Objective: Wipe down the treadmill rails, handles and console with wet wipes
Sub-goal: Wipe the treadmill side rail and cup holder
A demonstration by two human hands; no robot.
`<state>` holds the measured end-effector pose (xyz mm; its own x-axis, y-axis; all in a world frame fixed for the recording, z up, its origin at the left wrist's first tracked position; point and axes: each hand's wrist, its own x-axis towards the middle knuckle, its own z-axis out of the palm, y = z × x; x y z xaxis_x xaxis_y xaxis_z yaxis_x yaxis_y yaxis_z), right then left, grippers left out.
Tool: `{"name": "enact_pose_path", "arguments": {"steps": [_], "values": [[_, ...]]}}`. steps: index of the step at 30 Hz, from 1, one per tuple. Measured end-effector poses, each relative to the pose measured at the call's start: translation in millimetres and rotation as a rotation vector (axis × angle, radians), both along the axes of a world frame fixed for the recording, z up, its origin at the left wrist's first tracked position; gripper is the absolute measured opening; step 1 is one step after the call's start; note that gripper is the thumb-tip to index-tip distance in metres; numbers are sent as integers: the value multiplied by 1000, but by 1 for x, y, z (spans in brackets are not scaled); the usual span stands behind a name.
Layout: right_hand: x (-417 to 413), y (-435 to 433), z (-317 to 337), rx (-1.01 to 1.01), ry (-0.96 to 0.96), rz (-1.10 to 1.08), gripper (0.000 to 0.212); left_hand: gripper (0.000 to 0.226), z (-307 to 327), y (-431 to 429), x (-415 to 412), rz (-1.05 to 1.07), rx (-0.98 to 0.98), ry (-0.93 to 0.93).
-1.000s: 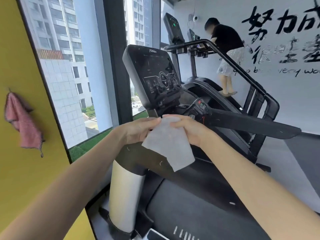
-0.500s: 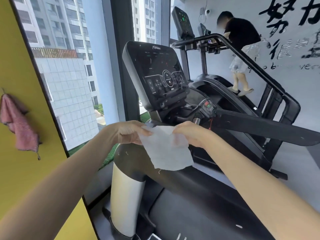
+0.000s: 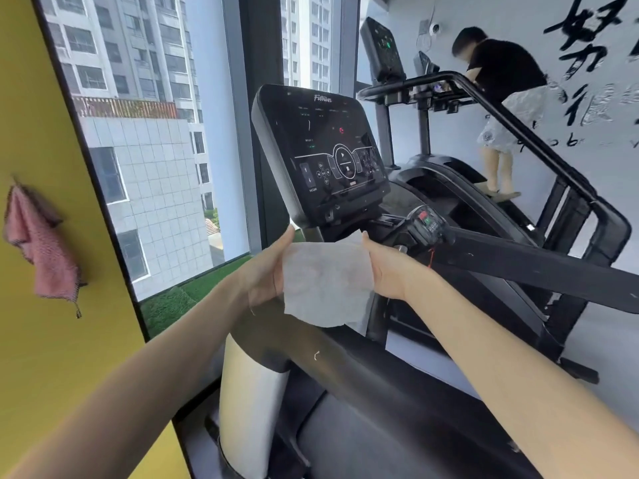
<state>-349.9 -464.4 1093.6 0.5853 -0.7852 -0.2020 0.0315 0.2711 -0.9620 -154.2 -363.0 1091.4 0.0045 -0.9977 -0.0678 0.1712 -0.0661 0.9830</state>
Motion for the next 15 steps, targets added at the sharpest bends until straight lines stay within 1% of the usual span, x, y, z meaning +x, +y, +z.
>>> {"name": "enact_pose_path", "arguments": {"steps": [2,3,5,7,8,9,11,13,15], "values": [[-2,0,1,-43,-36,50,28,34,2,-3,4,-40,2,-73],[-2,-1,1,-61,-51,66,24,35,3,-5,6,-76,10,-117],[-2,0,5,-97,-46,102,21,45,5,-11,9,-56,41,-187],[-1,-2,7,-146,25,146,22,40,9,-17,9,1,50,-188],[0,-4,6,-188,77,144,28,38,10,-20,9,4,32,-187],[2,-6,6,-232,111,128,35,37,11,-24,10,6,-6,-186],[6,-12,7,-314,76,66,39,32,15,-32,16,24,-148,-173],[10,-19,12,-413,1,-5,33,36,21,-41,24,-10,-259,-233],[15,-24,17,-516,23,-63,25,51,27,-50,34,-78,-296,-362]]}}
